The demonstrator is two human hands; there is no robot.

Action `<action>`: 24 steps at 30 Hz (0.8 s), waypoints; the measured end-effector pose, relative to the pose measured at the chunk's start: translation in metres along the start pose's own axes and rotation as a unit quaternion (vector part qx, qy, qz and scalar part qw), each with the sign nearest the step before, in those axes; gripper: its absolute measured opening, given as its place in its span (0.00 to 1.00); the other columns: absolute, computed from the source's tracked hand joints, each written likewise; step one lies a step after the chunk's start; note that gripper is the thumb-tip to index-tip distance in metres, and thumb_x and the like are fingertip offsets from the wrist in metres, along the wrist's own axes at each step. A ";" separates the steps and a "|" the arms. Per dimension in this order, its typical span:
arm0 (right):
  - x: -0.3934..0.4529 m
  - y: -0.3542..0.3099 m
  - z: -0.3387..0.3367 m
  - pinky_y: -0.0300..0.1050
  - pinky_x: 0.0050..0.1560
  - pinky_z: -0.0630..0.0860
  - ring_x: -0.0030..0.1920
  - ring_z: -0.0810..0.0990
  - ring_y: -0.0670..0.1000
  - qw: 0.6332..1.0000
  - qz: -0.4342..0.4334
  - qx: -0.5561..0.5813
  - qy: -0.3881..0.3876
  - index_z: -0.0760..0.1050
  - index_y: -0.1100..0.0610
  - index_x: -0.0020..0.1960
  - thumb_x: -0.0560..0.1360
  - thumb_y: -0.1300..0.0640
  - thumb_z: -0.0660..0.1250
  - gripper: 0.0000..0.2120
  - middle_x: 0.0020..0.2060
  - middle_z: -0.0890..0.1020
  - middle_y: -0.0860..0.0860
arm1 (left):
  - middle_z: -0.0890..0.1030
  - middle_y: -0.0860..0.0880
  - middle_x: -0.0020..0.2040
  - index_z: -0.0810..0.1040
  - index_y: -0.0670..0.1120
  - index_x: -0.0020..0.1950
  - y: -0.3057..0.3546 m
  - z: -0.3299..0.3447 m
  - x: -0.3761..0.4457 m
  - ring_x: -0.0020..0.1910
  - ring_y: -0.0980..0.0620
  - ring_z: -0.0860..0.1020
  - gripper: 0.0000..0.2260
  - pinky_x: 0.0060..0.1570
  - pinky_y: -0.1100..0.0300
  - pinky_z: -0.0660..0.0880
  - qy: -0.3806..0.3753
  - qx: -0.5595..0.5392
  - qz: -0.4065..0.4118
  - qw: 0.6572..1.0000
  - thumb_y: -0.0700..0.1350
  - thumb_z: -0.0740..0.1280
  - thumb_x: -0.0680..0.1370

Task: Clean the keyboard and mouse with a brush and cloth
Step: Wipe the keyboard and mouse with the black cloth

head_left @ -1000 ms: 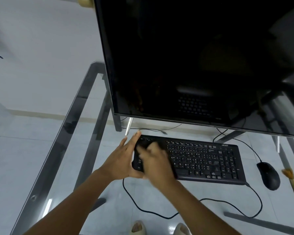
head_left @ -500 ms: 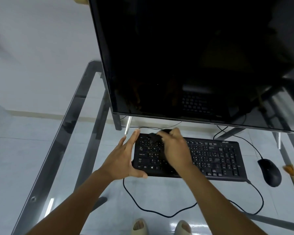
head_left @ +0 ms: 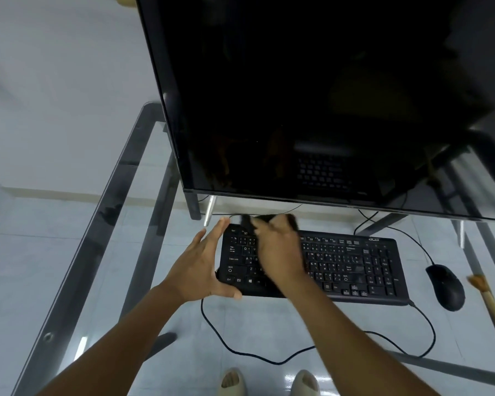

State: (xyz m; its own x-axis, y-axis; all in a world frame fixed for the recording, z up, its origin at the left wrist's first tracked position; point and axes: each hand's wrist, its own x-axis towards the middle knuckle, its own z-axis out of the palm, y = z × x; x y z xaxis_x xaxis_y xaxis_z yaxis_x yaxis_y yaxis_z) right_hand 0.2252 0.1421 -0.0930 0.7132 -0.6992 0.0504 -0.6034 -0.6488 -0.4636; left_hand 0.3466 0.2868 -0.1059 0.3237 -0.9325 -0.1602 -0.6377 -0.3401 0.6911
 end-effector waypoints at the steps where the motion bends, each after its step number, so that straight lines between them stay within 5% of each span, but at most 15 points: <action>1: -0.009 -0.011 0.006 0.45 0.43 0.75 0.42 0.74 0.54 0.999 -0.038 0.003 -0.024 0.76 0.54 0.64 0.76 0.62 0.61 0.18 0.46 0.74 0.55 | 0.45 0.66 0.76 0.38 0.56 0.77 -0.001 0.001 0.000 0.74 0.65 0.43 0.65 0.74 0.61 0.42 0.000 -0.002 0.000 1.000 0.72 0.75 0.54; 4: -0.049 -0.028 0.008 0.47 0.45 0.71 0.46 0.74 0.55 0.972 -0.180 0.021 -0.150 0.76 0.53 0.61 0.76 0.61 0.62 0.15 0.48 0.76 0.56 | 0.57 0.57 0.77 0.38 0.52 0.78 -0.002 0.002 0.000 0.74 0.67 0.48 0.64 0.76 0.56 0.44 -0.005 0.006 0.026 1.000 0.70 0.76 0.56; 6: -0.056 0.000 -0.007 0.43 0.36 0.71 0.39 0.74 0.46 0.961 -0.224 0.004 -0.161 0.76 0.52 0.52 0.76 0.49 0.64 0.09 0.42 0.76 0.52 | 0.51 0.62 0.76 0.39 0.52 0.78 0.001 -0.001 0.000 0.71 0.73 0.41 0.64 0.74 0.62 0.38 -0.007 -0.003 0.027 1.000 0.68 0.77 0.56; 8: -0.052 0.040 -0.024 0.39 0.30 0.71 0.33 0.72 0.40 0.978 -0.185 -0.053 -0.074 0.78 0.54 0.52 0.75 0.44 0.64 0.15 0.39 0.74 0.49 | 0.49 0.65 0.74 0.40 0.55 0.78 0.007 -0.004 -0.001 0.71 0.68 0.39 0.64 0.70 0.63 0.38 -0.022 -0.019 -0.002 1.000 0.65 0.79 0.55; 11: -0.051 0.064 -0.021 0.44 0.35 0.79 0.34 0.74 0.46 0.999 -0.003 0.008 0.033 0.78 0.53 0.62 0.76 0.63 0.65 0.16 0.44 0.72 0.50 | 0.53 0.59 0.77 0.41 0.56 0.78 0.005 -0.001 0.000 0.75 0.55 0.43 0.63 0.70 0.56 0.43 -0.019 -0.016 -0.019 1.000 0.65 0.78 0.55; 15: -0.076 -0.011 0.015 0.48 0.40 0.77 0.41 0.74 0.55 0.991 -0.107 0.043 -0.070 0.75 0.44 0.62 0.71 0.62 0.66 0.22 0.48 0.74 0.50 | 0.51 0.59 0.77 0.42 0.51 0.78 0.000 0.000 0.002 0.75 0.62 0.45 0.63 0.76 0.52 0.41 -0.014 0.011 0.031 0.999 0.69 0.76 0.56; 19: -0.074 0.022 -0.011 0.44 0.45 0.76 0.43 0.73 0.46 0.981 -0.132 0.074 -0.118 0.78 0.46 0.59 0.75 0.48 0.58 0.16 0.45 0.72 0.45 | 0.48 0.59 0.78 0.39 0.54 0.77 -0.001 0.000 0.003 0.76 0.62 0.46 0.64 0.76 0.56 0.40 -0.025 0.025 0.020 0.999 0.74 0.73 0.55; 21: -0.076 0.062 -0.029 0.42 0.46 0.76 0.43 0.72 0.42 0.991 -0.095 0.037 -0.092 0.79 0.45 0.59 0.77 0.53 0.59 0.15 0.45 0.70 0.44 | 0.44 0.62 0.77 0.37 0.57 0.77 -0.001 0.001 0.003 0.75 0.65 0.41 0.63 0.75 0.59 0.37 -0.031 0.020 0.018 0.999 0.74 0.73 0.55; 24: -0.084 0.069 -0.022 0.47 0.43 0.80 0.42 0.78 0.50 0.997 -0.050 0.052 -0.041 0.77 0.43 0.60 0.75 0.64 0.67 0.20 0.47 0.72 0.46 | 0.43 0.61 0.77 0.38 0.54 0.77 0.000 0.000 0.003 0.73 0.69 0.37 0.64 0.73 0.62 0.34 -0.033 0.032 0.024 0.999 0.74 0.72 0.55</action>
State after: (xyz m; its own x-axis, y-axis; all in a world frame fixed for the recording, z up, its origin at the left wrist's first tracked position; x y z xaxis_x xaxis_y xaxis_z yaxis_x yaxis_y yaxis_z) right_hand 0.1161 0.1496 -0.1098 0.7973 -0.6028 0.0304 -0.4904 -0.6763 -0.5496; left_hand 0.3478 0.2839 -0.1067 0.2459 -0.9531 -0.1765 -0.6953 -0.3003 0.6530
